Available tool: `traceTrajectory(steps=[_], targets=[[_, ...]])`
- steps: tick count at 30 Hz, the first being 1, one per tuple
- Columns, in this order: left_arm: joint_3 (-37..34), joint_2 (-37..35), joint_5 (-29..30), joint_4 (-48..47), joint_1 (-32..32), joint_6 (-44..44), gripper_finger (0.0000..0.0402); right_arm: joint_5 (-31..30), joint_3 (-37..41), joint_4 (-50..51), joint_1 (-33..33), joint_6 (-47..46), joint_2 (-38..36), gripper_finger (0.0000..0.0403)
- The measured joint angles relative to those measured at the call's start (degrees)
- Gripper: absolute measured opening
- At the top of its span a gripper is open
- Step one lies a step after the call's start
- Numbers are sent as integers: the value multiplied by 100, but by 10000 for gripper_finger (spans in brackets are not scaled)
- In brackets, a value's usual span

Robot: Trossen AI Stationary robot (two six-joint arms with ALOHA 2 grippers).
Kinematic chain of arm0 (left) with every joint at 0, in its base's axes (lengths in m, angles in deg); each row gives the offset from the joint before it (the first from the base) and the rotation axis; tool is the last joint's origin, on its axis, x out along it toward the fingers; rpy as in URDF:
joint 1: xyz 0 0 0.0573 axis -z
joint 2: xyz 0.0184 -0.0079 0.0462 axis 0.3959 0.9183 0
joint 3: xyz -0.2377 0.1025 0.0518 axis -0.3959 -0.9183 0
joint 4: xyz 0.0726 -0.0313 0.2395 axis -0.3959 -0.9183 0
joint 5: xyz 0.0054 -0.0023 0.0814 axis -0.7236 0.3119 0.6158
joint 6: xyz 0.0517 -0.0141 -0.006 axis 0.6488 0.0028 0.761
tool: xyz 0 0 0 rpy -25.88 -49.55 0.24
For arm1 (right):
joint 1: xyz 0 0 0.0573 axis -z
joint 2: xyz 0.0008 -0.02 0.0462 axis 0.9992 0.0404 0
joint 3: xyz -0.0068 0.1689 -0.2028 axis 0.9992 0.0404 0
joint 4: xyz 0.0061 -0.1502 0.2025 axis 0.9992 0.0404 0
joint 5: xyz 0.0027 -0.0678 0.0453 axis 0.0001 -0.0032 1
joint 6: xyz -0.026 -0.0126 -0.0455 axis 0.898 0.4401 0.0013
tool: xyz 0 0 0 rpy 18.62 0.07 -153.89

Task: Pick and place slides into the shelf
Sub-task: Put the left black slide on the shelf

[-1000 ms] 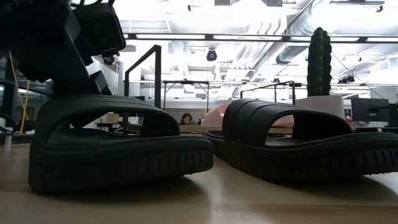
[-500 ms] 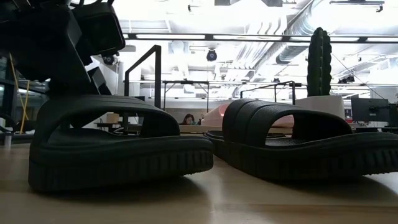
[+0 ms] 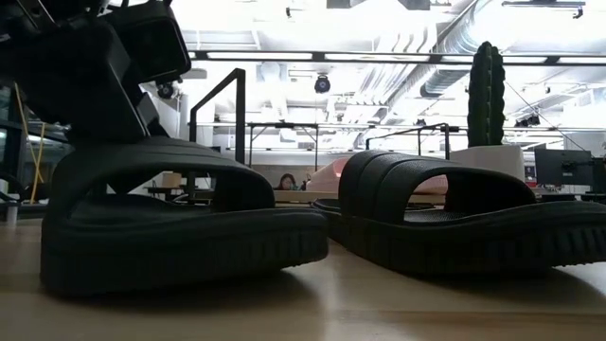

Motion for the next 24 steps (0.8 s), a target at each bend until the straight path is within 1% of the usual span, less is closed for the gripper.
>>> traceTrajectory(steps=[6, 12, 16, 19, 24], targets=[[0, -4, -10, 80, 0, 110, 6, 0, 0, 0, 0, 0, 1, 129], [0, -4, -133, 327, 0, 161, 13, -2, 0, 1, 1, 42, -1, 129], [0, -4, -148, 321, -2, 172, 4, -2, 0, 1, 1, 52, -1, 129], [0, -4, -149, 331, -2, 183, 6, -17, 0, 0, -1, 102, 0, 129], [0, -4, -149, 530, -4, 184, 4, -408, -2, 17, -23, 212, -1, 129]])
